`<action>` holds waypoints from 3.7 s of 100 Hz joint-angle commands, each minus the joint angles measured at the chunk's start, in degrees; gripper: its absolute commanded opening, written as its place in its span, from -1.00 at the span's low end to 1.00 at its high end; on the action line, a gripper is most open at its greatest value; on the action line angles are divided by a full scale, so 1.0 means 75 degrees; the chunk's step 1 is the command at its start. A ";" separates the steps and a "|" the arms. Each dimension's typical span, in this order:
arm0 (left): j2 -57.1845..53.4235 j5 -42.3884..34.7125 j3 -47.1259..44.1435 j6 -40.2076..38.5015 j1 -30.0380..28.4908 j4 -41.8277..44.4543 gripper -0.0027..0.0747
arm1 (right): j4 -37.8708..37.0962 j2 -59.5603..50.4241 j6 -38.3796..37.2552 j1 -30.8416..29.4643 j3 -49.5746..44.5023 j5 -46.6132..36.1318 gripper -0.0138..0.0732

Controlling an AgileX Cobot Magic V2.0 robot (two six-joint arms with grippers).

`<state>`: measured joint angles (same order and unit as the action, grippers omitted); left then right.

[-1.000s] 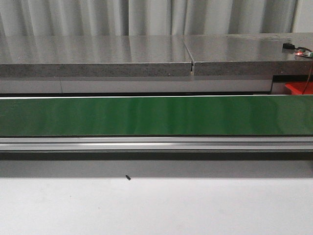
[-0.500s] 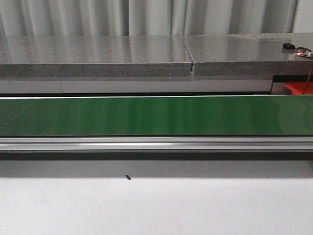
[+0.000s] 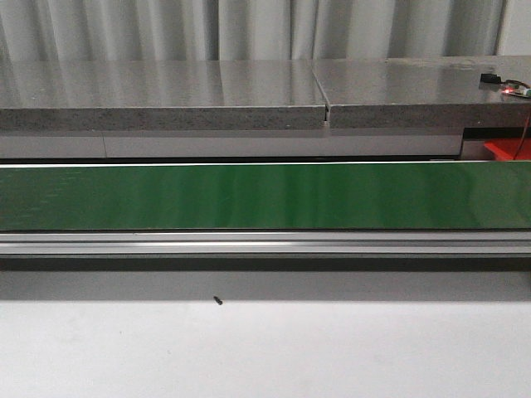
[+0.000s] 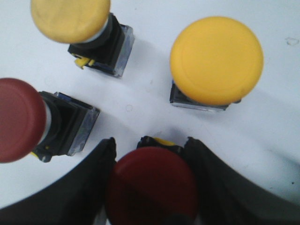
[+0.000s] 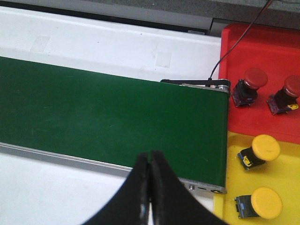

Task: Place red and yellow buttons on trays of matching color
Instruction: 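Lower the left gripper and grasp a red mushroom button, then carry the red button with the left gripper onto the belt and release, then grasp a second red mushroom button with the left gripper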

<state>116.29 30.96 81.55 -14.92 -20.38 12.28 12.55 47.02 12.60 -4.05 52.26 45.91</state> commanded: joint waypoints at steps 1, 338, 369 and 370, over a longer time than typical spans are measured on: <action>-0.0445 -0.0160 0.0226 0.0002 -0.0015 -0.0009 -0.51 | 0.0018 -0.0051 0.0071 0.0017 0.0196 -0.0413 -0.84; -0.3571 0.1010 -0.0362 0.0410 0.0257 -0.0522 0.67 | 0.0018 -0.0051 0.0071 0.0017 0.0196 -0.0420 -0.84; -0.2808 0.0609 -0.0362 0.0410 -0.0864 -0.0522 0.67 | 0.0018 -0.0051 0.0071 0.0017 0.0196 -0.0413 -0.84; -0.2757 0.0607 -0.0362 0.0426 -0.0877 -0.0522 0.67 | 0.0018 -0.0051 0.0071 0.0017 0.0196 -0.0413 -0.84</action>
<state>95.86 39.40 76.95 -11.89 -26.18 8.09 12.55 47.02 12.60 -4.05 52.26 45.91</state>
